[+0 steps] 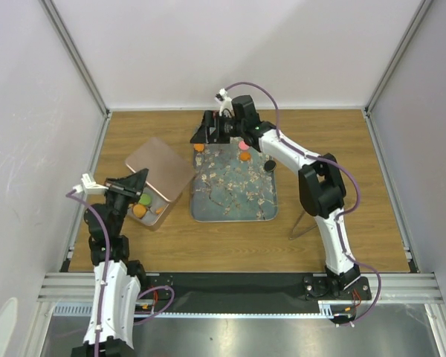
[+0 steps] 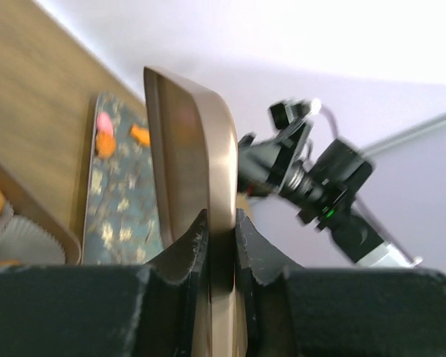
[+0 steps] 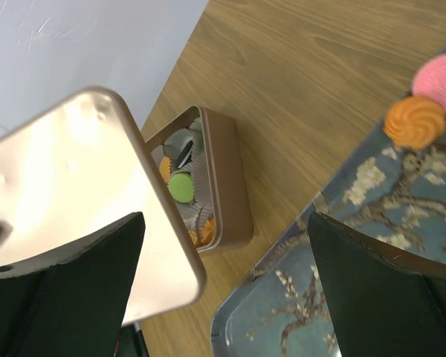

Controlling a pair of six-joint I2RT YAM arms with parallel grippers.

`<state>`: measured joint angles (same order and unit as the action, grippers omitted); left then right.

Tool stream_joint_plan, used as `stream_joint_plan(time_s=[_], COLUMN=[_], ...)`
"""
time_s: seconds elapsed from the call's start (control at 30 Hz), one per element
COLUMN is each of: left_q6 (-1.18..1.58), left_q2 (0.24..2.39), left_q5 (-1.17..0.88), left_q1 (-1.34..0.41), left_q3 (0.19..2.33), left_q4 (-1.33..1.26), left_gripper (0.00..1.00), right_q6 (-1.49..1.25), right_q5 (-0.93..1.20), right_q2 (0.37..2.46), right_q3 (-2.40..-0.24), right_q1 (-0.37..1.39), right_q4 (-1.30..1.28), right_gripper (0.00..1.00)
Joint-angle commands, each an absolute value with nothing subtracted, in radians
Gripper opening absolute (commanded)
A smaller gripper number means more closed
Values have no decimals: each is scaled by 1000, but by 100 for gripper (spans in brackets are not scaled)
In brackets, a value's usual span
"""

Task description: Pack the cookies

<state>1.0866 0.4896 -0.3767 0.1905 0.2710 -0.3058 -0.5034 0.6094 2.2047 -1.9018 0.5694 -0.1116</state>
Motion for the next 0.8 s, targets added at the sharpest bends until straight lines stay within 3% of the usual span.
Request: stream_joint_plan(time_s=[0.0,0.33,0.77], left_q6=[1193,1259,1319], left_q2=[482,468,577], left_q5=[-328,-270,-380], left_q1=[235,319,431], left_q3=[235,120,37], left_q4=[-480,-561,-663], left_gripper=[0,0,0], right_q6=[-471,-495,-563], right_q5=[693,707,686], right_q2=[2262,2420,2599], right_q3=[-2012,-2129,-2326], right_q1=[592,649,712], right_q4=[-44,-18,-15], right_gripper=[100,100,100])
